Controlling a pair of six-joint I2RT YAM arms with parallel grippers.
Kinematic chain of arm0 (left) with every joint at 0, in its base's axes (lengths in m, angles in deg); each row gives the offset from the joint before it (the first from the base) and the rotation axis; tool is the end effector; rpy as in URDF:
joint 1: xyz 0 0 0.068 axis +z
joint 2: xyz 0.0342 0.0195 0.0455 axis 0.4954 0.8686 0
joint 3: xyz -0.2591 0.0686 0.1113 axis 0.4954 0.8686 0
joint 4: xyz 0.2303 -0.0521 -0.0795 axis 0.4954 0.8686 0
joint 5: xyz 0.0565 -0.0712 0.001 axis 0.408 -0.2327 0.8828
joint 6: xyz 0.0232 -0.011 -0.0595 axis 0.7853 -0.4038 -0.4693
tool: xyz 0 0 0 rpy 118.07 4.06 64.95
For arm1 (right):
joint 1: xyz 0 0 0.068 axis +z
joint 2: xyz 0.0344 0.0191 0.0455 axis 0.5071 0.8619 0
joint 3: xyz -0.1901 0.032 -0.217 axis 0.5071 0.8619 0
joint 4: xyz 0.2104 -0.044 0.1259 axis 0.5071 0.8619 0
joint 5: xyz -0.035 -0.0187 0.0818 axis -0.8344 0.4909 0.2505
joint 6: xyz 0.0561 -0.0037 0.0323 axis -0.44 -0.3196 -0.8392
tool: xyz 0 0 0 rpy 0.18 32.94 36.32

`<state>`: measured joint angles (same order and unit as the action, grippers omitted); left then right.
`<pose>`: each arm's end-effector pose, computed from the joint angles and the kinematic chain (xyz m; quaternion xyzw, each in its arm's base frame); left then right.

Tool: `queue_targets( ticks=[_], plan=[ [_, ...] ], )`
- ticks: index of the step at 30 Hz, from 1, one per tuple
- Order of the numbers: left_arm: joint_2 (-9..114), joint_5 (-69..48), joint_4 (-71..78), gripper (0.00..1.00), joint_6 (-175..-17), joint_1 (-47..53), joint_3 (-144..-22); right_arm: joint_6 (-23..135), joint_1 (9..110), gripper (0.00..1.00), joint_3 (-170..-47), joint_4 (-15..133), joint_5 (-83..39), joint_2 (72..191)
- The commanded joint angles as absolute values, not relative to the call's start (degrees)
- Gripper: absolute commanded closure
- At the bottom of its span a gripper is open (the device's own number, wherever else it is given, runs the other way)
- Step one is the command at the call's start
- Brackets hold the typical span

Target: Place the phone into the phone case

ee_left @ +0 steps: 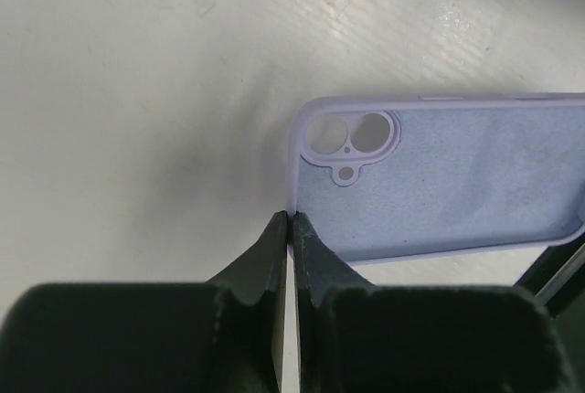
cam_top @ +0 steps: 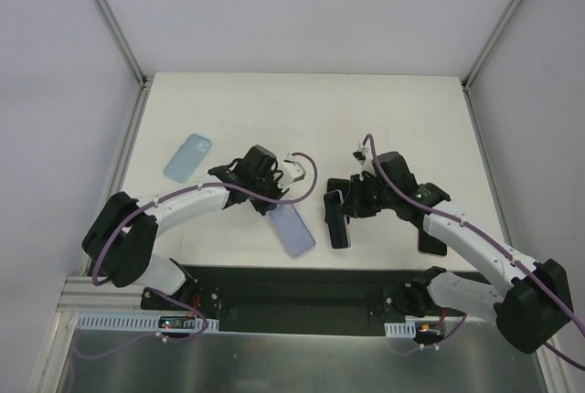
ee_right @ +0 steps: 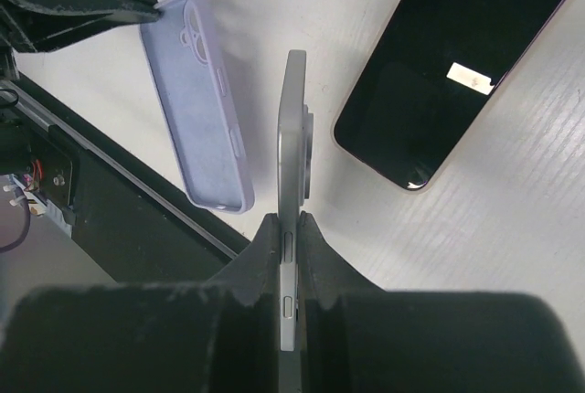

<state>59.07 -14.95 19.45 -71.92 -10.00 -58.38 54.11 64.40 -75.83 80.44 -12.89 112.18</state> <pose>0.2157 -0.1935 0.2188 0.4427 0.8169 -0.1849 0.3203 0.1723 0.1338 0.2621 -0.2560 0.8660 0.2739 0.3308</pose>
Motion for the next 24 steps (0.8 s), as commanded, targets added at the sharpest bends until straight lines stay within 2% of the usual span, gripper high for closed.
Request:
queue_targets(
  ticks=[1,2,4,5,7,9,12,15,19,23,24],
  plan=[
    [63.6,-18.7,22.7,1.00,-59.9,-10.4,-64.2,52.7,64.2,0.99,-76.1,78.0,-10.9,110.5],
    [64.3,-18.8,22.7,1.00,-59.2,-10.5,-64.9,52.5,64.2,0.99,-76.0,78.2,-11.0,110.4],
    [65.9,-18.3,22.7,0.91,-58.9,-11.0,-65.5,52.2,64.2,0.98,-75.7,78.5,-11.2,109.8],
    [66.3,-18.0,22.7,0.75,-59.5,-11.0,-66.3,52.2,64.2,0.99,-75.6,78.7,-11.5,109.6],
    [67.2,-16.6,22.5,0.61,-60.6,-10.9,-67.2,52.1,64.2,0.99,-75.1,78.7,-11.7,108.9],
    [66.5,-12.5,20.6,0.49,-62.7,-10.9,-67.5,52.0,64.2,0.99,-75.0,78.7,-11.7,108.8],
    [62.8,-6.6,16.5,0.39,-66.3,-11.0,-66.6,52.2,64.2,0.98,-75.2,78.2,-10.6,108.8],
    [57.4,-1.2,13.7,0.01,-70.0,-10.9,-65.3,52.6,64.2,0.99,-75.9,77.4,-8.6,110.0],
    [50.8,1.5,11.9,0.01,-73.3,-10.4,-62.8,53.5,64.1,0.99,-77.0,75.9,-6.0,112.7],
    [46.5,10.1,12.1,0.01,-87.0,-8.4,-59.9,53.4,64.1,0.99,-78.7,72.7,-0.5,116.3],
    [45.1,8.5,13.1,0.01,-90.8,-7.0,-59.4,53.2,64.2,0.99,-79.7,72.3,0.3,117.4]
  ],
)
